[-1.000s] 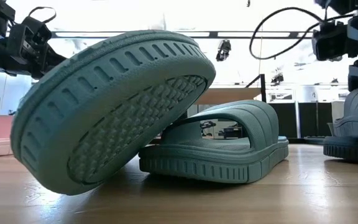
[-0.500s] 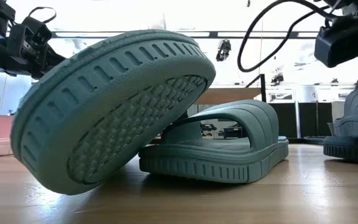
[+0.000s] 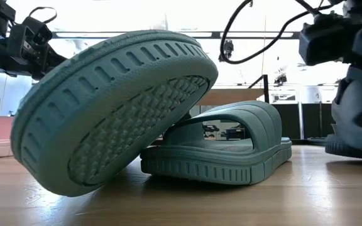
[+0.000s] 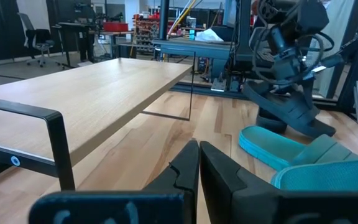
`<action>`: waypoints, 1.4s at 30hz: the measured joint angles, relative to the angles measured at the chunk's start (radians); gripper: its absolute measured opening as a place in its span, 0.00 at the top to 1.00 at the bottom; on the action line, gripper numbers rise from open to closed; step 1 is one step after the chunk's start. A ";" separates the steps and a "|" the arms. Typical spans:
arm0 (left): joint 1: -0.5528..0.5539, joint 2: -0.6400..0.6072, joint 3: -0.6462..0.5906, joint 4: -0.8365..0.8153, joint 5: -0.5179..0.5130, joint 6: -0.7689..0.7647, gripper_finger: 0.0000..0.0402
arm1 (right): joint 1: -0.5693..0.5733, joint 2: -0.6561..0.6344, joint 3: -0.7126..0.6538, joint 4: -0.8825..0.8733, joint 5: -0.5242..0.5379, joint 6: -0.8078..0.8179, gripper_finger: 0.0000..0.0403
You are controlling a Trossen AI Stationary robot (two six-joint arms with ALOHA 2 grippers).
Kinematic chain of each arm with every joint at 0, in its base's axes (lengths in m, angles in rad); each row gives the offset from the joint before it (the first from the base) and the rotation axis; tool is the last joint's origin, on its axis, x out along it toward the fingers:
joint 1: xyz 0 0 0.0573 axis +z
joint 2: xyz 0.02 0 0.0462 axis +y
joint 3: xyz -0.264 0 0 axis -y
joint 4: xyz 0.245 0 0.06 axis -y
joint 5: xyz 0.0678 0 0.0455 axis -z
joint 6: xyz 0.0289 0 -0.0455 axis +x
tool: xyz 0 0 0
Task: Pick and place slides into the shelf
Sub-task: Put the top black slides under the shelf
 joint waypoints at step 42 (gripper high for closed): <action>0.000 0.000 0.000 0.001 0.000 0.000 1.00 | -0.236 0.443 0.287 0.167 1.175 1.349 0.94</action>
